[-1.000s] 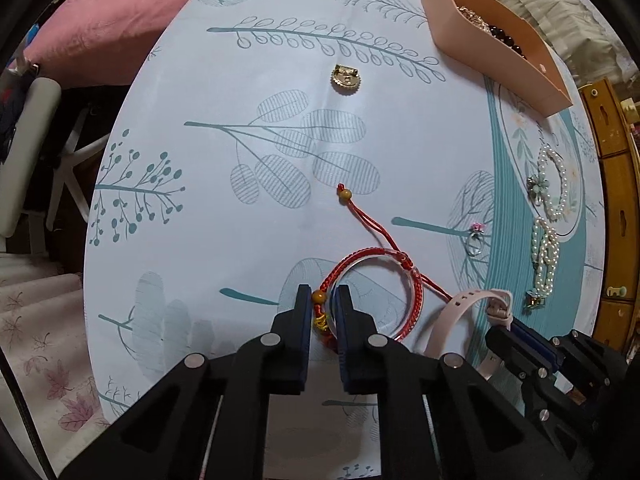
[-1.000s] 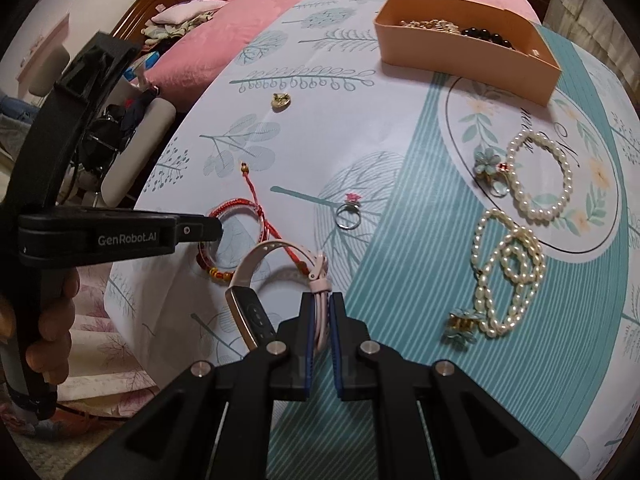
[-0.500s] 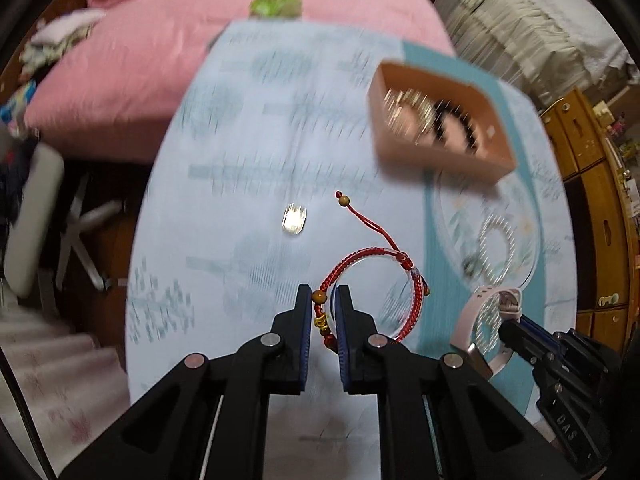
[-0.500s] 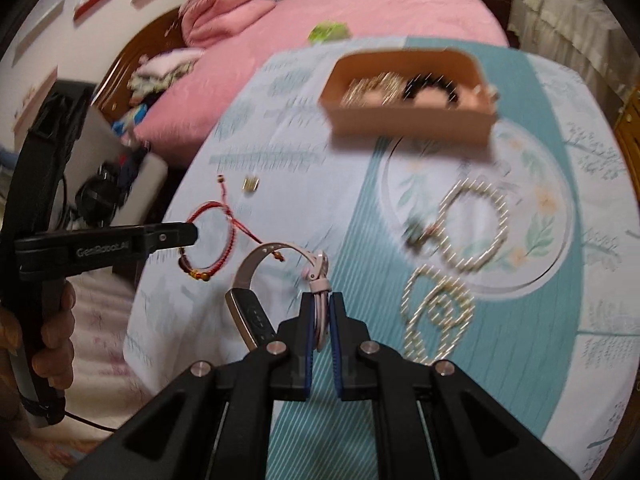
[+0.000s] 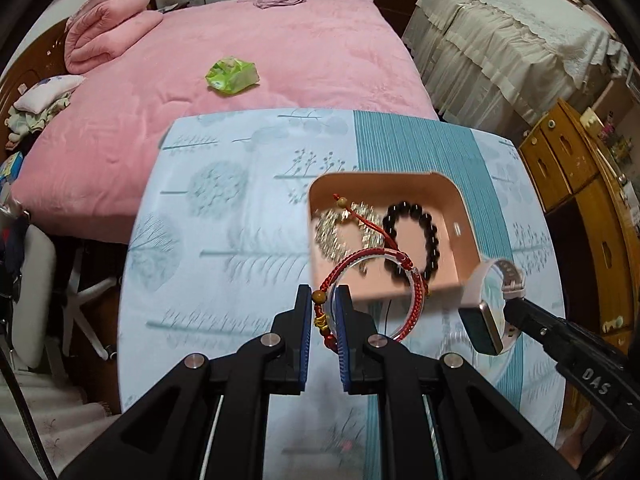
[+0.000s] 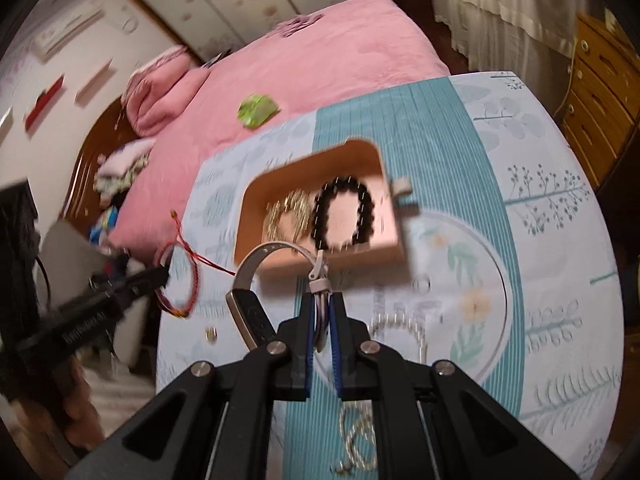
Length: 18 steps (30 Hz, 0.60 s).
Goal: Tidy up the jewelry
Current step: 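Carry the bracelet in the left tool to the box while the right carries the watch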
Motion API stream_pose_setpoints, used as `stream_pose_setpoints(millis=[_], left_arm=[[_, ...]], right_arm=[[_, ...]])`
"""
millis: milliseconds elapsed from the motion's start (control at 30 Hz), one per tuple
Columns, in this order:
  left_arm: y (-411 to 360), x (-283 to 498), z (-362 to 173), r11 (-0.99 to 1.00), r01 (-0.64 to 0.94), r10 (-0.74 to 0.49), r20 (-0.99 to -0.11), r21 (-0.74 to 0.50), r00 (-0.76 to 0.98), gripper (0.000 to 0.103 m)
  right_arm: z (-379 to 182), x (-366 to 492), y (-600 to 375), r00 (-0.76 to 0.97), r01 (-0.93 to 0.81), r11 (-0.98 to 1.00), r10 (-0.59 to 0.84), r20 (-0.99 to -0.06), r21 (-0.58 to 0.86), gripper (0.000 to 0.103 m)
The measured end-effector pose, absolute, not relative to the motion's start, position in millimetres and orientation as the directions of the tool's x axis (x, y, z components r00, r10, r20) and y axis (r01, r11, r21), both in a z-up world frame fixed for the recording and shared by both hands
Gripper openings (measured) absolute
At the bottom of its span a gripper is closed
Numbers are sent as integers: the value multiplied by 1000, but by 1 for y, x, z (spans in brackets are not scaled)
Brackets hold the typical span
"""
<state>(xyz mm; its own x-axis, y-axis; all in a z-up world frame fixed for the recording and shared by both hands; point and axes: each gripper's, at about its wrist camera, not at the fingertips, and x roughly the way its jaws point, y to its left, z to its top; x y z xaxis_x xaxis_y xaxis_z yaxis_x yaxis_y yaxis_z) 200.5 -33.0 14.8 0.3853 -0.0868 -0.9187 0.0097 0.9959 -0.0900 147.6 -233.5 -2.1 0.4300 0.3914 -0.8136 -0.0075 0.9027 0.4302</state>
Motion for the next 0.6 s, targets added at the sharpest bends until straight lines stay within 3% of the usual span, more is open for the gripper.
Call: stream_pose_setpoints(millis=[167, 600], left_arm=[[-50, 234, -7, 998, 7, -57, -921, -58, 385, 9], [-66, 271, -54, 1000, 15, -26, -941, -23, 336, 9]], right_arm=[[-6, 190, -236, 445, 30, 889, 398, -802, 457, 7], [-45, 242, -228, 397, 55, 932, 309, -864, 358, 7]])
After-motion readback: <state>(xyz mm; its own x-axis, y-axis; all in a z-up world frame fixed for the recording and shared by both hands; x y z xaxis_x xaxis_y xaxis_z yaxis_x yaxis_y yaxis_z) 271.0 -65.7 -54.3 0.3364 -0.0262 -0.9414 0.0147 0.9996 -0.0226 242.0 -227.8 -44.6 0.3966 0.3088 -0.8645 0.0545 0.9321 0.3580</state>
